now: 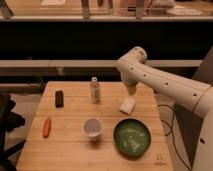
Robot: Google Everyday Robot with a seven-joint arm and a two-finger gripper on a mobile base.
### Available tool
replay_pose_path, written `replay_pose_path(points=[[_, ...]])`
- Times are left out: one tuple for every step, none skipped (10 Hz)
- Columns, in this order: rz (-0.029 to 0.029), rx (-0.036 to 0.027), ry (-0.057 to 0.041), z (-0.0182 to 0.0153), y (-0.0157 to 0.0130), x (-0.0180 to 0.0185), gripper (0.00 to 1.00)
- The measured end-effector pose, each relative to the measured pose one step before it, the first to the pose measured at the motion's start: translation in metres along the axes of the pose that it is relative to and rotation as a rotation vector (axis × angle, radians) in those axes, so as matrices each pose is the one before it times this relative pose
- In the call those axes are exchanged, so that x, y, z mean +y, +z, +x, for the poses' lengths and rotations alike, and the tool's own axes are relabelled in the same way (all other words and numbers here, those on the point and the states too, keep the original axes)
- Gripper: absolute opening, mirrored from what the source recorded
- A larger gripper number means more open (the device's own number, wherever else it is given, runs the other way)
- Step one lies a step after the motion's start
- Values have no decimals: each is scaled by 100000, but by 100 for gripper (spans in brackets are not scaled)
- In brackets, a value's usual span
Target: Knock the bottle over
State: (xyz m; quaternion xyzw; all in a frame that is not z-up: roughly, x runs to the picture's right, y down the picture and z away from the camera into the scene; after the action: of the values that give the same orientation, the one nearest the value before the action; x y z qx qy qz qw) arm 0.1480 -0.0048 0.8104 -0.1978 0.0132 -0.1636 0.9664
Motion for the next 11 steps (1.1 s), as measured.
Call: replay_pose_path(points=[[459,172,-142,-69,62,11,17],[244,93,-93,-52,44,-9,7],[145,19,-67,-66,9,-34,2],[315,20,362,69,86,-351,0],[272,49,-178,344,390,-523,0],[304,-156,-753,450,838,-577,0],[179,-56,-251,479,456,-206,0],[331,66,-306,162,178,-52,0],[265,42,-234,-7,107,76,0],[308,52,165,78,50,-132,0],[189,-8,-51,21,176,-245,0]])
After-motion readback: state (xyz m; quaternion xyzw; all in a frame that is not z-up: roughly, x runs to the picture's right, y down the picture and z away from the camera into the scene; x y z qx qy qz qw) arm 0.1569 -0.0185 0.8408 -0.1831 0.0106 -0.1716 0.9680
